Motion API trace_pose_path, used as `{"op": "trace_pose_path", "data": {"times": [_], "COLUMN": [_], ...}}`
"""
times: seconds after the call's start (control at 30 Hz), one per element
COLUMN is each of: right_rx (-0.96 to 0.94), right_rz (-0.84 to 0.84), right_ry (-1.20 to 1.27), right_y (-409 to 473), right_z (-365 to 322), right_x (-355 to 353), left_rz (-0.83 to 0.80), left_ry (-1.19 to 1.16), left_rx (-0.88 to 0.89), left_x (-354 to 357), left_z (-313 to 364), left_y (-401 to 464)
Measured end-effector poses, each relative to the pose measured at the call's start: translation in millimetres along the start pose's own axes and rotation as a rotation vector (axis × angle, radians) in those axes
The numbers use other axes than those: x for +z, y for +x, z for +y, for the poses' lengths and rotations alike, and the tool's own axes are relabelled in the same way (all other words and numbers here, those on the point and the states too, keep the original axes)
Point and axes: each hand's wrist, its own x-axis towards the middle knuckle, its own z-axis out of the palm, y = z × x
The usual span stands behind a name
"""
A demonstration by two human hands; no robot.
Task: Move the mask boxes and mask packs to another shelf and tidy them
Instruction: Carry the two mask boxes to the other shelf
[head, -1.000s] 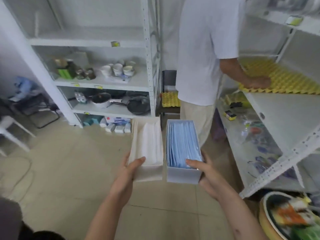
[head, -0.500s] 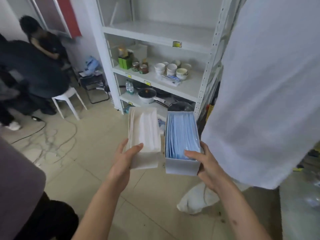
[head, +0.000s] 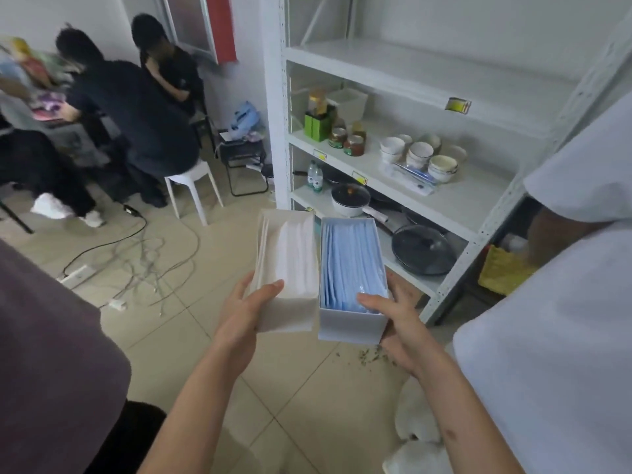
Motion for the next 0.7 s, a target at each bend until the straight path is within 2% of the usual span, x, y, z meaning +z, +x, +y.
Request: {"op": "trace_pose_path", "data": {"times": [0.3, 0.57, 0.7], "right_rx": [0.057, 0.055, 0.054], "right_rz": [-0.031, -0.052, -0.071], "right_ry": [0.031, 0.028, 0.018], "right_y": [107.7, 233.4, 302.6], "right_z": [-20.9, -69.7, -99.3], "right_x": [45.5, 60.1, 70.9], "left_rz": [-0.008, -0.031, 0.015], "left_ry": [-0.002, -0.040, -0.063], "left_rx": [-0.005, -0.036, -0.022], "left_x": [-28.6, -13.7, -2.4], "left_z": [43.1, 71.0, 97.2], "left_y": [101.3, 226.8, 292.0]}}
